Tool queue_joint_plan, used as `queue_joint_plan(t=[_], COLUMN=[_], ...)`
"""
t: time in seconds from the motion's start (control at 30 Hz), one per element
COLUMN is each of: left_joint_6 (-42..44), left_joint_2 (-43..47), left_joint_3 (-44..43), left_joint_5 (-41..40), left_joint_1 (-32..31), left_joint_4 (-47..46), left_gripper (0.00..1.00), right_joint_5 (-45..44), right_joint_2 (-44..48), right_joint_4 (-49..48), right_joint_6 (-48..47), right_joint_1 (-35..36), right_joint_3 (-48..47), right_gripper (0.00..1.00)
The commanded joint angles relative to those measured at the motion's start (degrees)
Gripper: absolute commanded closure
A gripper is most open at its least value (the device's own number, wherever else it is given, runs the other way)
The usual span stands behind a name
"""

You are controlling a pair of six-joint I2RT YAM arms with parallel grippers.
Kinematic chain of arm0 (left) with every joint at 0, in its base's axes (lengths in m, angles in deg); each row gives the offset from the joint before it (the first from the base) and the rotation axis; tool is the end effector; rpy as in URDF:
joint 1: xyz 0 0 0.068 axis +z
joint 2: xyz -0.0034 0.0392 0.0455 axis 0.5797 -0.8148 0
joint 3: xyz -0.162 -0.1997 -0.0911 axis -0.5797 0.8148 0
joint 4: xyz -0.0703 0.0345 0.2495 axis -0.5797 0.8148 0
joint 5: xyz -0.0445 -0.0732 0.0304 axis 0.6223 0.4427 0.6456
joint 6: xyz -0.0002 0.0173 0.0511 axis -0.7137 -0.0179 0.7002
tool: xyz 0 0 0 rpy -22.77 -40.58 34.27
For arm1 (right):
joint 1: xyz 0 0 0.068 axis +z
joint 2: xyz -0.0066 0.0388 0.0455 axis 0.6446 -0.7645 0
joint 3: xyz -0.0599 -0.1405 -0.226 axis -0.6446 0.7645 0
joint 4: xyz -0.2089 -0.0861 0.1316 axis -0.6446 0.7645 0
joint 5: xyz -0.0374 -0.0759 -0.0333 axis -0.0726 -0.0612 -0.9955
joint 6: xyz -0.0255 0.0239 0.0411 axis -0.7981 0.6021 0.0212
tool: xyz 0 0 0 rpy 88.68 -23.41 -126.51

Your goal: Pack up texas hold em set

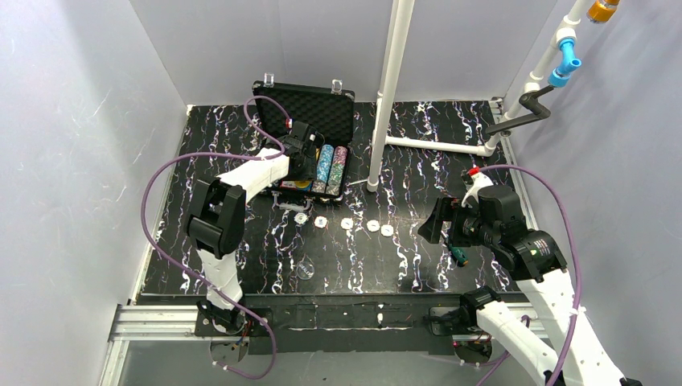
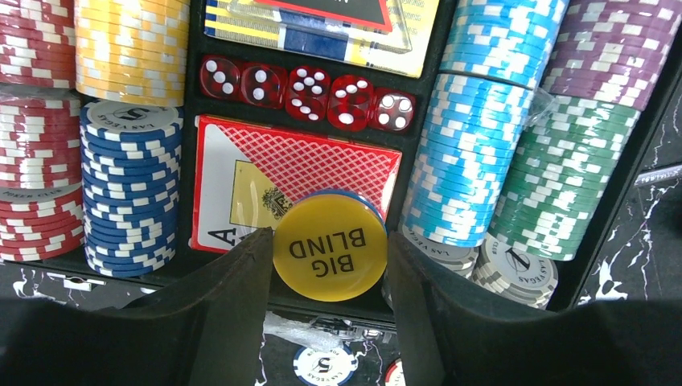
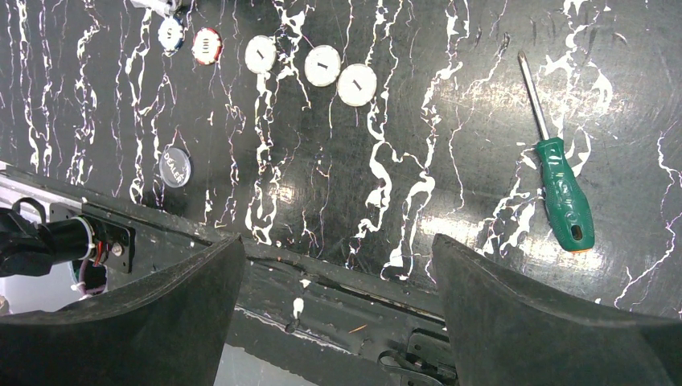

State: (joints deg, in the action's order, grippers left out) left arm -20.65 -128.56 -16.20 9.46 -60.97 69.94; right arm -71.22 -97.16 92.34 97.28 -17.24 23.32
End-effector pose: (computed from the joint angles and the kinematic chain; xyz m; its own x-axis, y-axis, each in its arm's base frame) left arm 0.3780 -0.1709 0.2179 -0.7663 -0.0298 -0.6418 0.0014 0.9988 -0.0480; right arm 0.1102 0.0505 0.3279 -0.7132 0.1617 -0.6821 -0.1721 0.9029 0.3940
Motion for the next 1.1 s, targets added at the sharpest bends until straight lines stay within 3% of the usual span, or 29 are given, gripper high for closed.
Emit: queue_joint_plan(t=[0.0,0.23,0.67,0.9,1.07], left_joint_6=[0.20,-0.18,0.88,1.16,-2.06], left_joint_2=[0.13,-0.26,4.60,11.14,20.83], left_joint_3=[-1.76,-1.68,-0.63,0.81,8.90], left_joint_5=[0.28,2.16,1.06,1.79,5.88], left_joint_1=[0.32,0.29,0.33,0.30,0.29], left_joint_4=[0.95,1.19,2.94,6.02,6.69], left_gripper=[0.84,0.73,0.34,0.29,0.25], right_joint_5=[-0.79,-0.62,-0.62,-0.88,-0.74], right_joint_2=[0.12,0.14,0.13,0.27,-0.27], right_joint_4=[-0.92,-1.12,-1.16,-1.04,-1.22], right_joint_6=[0.42,0.43,0.39,0.49,0.69], right_joint_1=[0.13,0.11,0.11,0.13,0.19], right_joint_3=[0.28,0.46,0.55,0.39,0.92], right_gripper=[0.07,0.07,0.07,0.07,0.07])
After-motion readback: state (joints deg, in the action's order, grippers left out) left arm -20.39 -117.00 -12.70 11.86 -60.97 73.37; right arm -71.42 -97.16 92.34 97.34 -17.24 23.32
